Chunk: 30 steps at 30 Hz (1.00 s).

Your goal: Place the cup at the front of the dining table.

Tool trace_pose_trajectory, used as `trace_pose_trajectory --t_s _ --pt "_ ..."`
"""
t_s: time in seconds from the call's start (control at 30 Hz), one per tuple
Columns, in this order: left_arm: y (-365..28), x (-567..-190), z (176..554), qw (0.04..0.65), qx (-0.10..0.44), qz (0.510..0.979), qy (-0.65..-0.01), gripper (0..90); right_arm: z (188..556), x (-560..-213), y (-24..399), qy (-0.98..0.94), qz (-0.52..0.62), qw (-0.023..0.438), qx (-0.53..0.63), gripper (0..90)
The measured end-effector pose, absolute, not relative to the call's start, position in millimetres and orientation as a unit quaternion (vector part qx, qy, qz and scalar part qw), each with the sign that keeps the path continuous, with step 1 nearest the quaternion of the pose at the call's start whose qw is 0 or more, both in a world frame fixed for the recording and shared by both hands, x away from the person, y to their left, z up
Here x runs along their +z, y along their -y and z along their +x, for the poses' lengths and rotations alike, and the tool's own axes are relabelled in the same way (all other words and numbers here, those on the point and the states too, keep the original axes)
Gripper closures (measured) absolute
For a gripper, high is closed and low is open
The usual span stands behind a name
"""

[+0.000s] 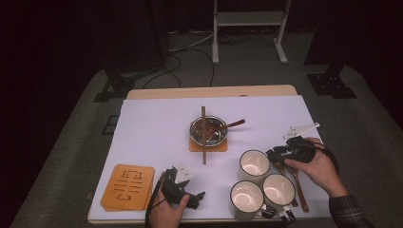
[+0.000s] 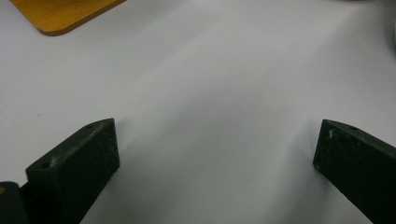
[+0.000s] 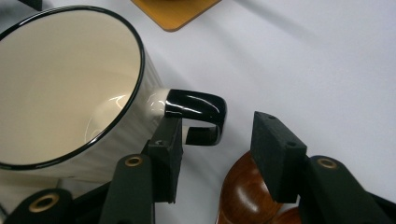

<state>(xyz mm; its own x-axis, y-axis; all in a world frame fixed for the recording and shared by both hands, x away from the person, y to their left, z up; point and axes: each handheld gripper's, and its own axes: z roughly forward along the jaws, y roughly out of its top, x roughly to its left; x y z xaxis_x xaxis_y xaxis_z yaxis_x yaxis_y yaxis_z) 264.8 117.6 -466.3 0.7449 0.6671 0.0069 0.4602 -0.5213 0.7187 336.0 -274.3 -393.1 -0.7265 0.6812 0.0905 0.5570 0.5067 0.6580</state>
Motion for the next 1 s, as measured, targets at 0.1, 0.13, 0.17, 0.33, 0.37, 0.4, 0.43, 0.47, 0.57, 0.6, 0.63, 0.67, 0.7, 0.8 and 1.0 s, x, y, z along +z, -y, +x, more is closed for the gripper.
trace_pose_trajectory --t_s 0.1,0.13,0.17,0.33,0.37,0.4,0.43,0.47,0.57,0.6,0.63,0.67,0.7,0.8,1.0 --pt "-118 -466 265 0.363 0.142 0.860 -0.327 0.0 338 -395 274 -0.862 0.358 0.093 0.347 51.9" --pt "-118 -466 265 0.364 0.142 0.860 -0.328 0.0 338 -396 274 -0.861 0.360 0.092 0.348 51.8" --pt "-118 -466 265 0.363 0.142 0.860 -0.327 0.0 338 -398 276 -0.858 0.358 0.093 0.356 50.6" --pt "-118 -466 265 0.363 0.143 0.860 -0.328 0.0 337 -399 279 -0.854 0.356 0.088 0.370 48.9" --pt "-118 -466 265 0.363 0.143 0.860 -0.328 0.0 337 -400 281 -0.852 0.356 0.090 0.373 46.5" --pt "-118 -466 265 0.363 0.143 0.861 -0.328 0.0 337 -400 281 -0.852 0.356 0.090 0.373 46.5" --pt "-118 -466 265 0.363 0.143 0.860 -0.327 0.0 337 -403 282 -0.852 0.359 0.089 0.371 43.1" --pt "-118 -466 265 0.363 0.143 0.860 -0.327 0.0 337 -403 282 -0.852 0.359 0.089 0.371 43.1" --pt "-118 -466 265 0.362 0.143 0.861 -0.327 0.0 337 -406 285 -0.847 0.362 0.089 0.377 40.9" --pt "-118 -466 265 0.362 0.143 0.861 -0.327 0.0 338 -407 286 -0.844 0.365 0.088 0.383 41.0" --pt "-118 -466 265 0.362 0.143 0.861 -0.327 0.0 338 -408 287 -0.844 0.364 0.086 0.384 40.6" --pt "-118 -466 265 0.362 0.143 0.861 -0.327 0.0 338 -409 287 -0.843 0.364 0.086 0.388 40.9" --pt "-118 -466 265 0.362 0.143 0.861 -0.327 0.0 338 -410 288 -0.841 0.364 0.087 0.390 41.4" --pt "-118 -466 265 0.362 0.143 0.861 -0.327 0.0 339 -412 288 -0.838 0.364 0.093 0.397 43.0" --pt "-118 -466 265 0.362 0.143 0.861 -0.327 0.0 339 -421 287 -0.830 0.358 0.094 0.417 46.7"
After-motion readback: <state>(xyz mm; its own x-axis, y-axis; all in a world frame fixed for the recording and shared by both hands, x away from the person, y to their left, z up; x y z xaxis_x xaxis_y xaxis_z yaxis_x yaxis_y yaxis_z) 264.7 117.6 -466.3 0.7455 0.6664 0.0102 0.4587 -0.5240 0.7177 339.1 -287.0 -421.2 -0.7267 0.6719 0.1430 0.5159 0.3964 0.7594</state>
